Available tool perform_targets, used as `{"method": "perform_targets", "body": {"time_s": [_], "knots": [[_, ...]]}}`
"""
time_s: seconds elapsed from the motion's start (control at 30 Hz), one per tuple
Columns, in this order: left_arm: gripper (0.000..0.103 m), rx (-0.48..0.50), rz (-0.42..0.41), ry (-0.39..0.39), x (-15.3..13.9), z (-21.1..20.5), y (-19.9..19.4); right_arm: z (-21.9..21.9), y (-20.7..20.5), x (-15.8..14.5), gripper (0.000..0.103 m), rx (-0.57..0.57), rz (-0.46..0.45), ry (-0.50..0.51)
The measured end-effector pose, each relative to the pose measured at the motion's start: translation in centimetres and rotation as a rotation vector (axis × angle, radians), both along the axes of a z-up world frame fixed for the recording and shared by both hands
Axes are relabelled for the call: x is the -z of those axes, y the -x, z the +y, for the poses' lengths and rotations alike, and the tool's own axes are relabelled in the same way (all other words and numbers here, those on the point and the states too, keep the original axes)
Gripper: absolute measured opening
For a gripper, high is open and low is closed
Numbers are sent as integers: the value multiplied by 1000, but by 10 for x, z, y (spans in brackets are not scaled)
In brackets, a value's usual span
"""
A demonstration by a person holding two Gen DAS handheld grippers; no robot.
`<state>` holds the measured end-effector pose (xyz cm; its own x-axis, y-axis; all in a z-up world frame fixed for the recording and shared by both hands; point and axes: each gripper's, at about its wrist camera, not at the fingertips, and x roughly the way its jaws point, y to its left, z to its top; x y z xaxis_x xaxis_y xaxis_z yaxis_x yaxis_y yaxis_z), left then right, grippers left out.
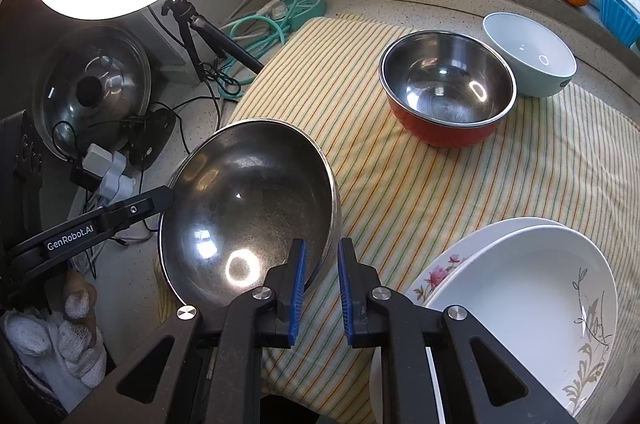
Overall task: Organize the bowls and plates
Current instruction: 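Lower the large steel bowl onto the cloth beside the plates and open both tools, then move both tools to the rim of the red-bottomed steel bowl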
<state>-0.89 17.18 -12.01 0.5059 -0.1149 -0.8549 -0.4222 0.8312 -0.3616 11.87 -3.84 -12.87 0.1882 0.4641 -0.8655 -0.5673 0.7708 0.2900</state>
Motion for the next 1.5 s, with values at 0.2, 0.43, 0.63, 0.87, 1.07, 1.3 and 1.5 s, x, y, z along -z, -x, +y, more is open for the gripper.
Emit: {"method": "perform_targets", "body": {"time_s": [0.2, 0.43, 0.63, 0.87, 1.07, 1.3, 1.5], "knots": [[10, -7, -19, -51, -11, -1, 3, -14, -3, -5, 19, 33, -2, -17], [10, 24, -53, -109, -27, -14, 0, -38, -9, -20, 21, 80, -36, -42], [10, 62, -78, -133, -37, -32, -12, -55, -15, -44, 26, 96, -114, -33], [10, 109, -103, -130, -47, -55, -33, -73, -24, -66, 32, 118, -187, -10], [10, 141, -125, -132, -53, -74, -52, -88, -36, -74, 32, 131, -219, 13], [10, 161, -126, -135, -53, -90, -73, -100, -54, -77, 32, 139, -234, 26], [10, 160, -118, -119, -51, -97, -88, -100, -68, -74, 32, 121, -239, 29]]}}
